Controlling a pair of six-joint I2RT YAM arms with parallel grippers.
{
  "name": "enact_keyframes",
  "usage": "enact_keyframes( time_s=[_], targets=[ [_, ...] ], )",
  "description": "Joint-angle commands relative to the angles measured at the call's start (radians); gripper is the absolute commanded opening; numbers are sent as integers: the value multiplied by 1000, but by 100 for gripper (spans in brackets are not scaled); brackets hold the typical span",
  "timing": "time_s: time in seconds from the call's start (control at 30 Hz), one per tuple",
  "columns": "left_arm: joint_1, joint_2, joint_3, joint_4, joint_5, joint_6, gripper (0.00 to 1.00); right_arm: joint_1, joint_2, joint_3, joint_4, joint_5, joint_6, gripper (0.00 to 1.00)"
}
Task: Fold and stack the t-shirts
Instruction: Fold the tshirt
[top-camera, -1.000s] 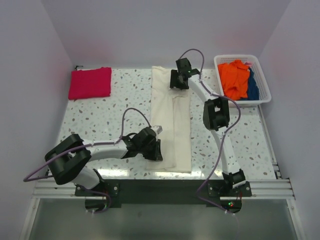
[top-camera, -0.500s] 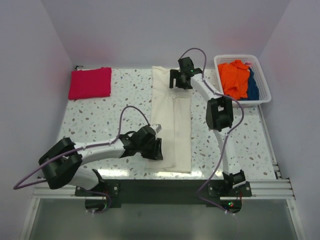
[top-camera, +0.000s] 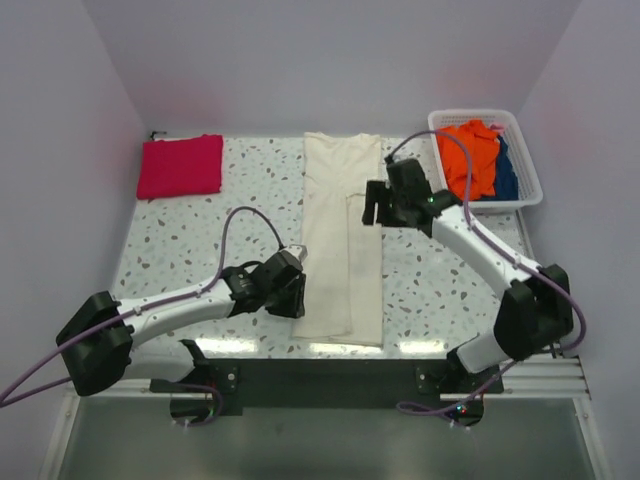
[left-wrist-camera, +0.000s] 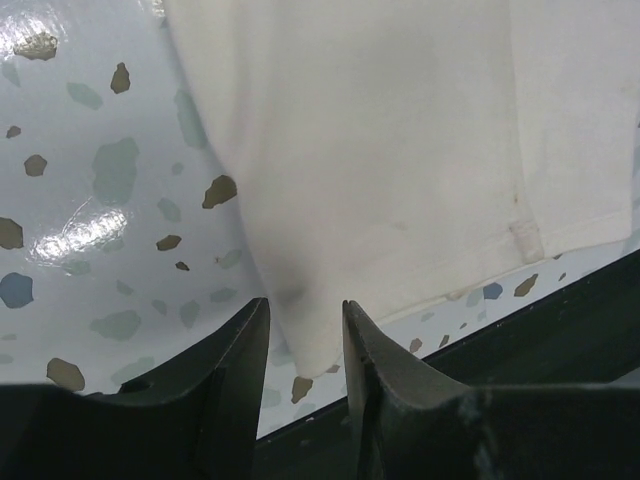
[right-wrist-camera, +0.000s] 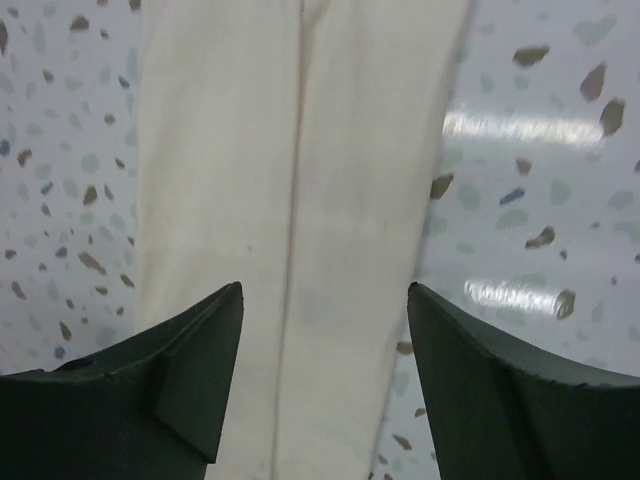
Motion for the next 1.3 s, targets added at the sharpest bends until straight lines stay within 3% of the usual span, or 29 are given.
enact_keyframes(
  time_s=[0.0,0.13,0.3,0.7,1.1,1.27],
  targets=[
    [-2,19,-8,-36,-17,49,41,130,-143,-252,33,39,112,69],
    [-2,28,-16,-27,-8,76,47,243,-291,-490,12,51,206,66],
    [-2,57,-22,-18,-2,96,51,306,-427,-618,-75,51,274,65],
    [-4,57,-56,55,35,70,48,439,-432,-705,-88,-4,350,65],
    [-13,59,-93,90,81,49,42,494,-395,-759,-51,-1,398,55],
    [-15,57,-102,88,90,40,33,496,-394,-759,-46,-15,401,49]
  ],
)
